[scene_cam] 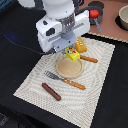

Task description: Interact with the objects in diverse but meaningful ways.

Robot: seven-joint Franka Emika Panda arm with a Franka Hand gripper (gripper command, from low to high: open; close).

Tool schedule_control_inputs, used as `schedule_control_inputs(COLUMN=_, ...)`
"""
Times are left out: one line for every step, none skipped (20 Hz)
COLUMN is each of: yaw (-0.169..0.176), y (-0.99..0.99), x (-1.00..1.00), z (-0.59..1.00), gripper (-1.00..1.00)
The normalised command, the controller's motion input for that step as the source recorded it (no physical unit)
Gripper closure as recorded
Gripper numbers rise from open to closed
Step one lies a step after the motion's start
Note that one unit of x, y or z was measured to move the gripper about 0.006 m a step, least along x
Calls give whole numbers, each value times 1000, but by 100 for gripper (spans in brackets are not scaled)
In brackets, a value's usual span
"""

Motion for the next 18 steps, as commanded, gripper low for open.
schedule_control_inputs(yaw=-55, y=0, x=614, z=31, gripper=100)
schedule_control_inputs(yaw=-51, y=0, x=626, z=31, gripper=100)
schedule_control_inputs(yaw=-48, y=0, x=709, z=34, gripper=100)
schedule_control_inputs(yaw=-44, y=0, x=729, z=31, gripper=100)
schedule_control_inputs(yaw=-42, y=3, x=743, z=29, gripper=100)
schedule_control_inputs(yaw=-41, y=0, x=737, z=0, gripper=100)
schedule_control_inputs(yaw=-46, y=0, x=723, z=0, gripper=100)
schedule_control_inputs(yaw=-55, y=0, x=711, z=0, gripper=100)
schedule_control_inputs(yaw=-60, y=-51, x=577, z=0, gripper=100)
schedule_control_inputs(yaw=-60, y=-51, x=514, z=-26, gripper=100)
schedule_control_inputs(yaw=-57, y=-31, x=480, z=-40, gripper=100)
schedule_control_inputs(yaw=-57, y=-11, x=463, z=-37, gripper=100)
schedule_control_inputs(yaw=-56, y=-37, x=474, z=-46, gripper=100)
schedule_control_inputs(yaw=-57, y=-43, x=463, z=-63, gripper=100)
schedule_control_inputs(yaw=-55, y=-31, x=471, z=-57, gripper=100)
schedule_control_inputs(yaw=-54, y=-26, x=454, z=-49, gripper=100)
schedule_control_inputs(yaw=-51, y=-9, x=406, z=-29, gripper=100)
schedule_control_inputs(yaw=-38, y=0, x=303, z=0, gripper=100)
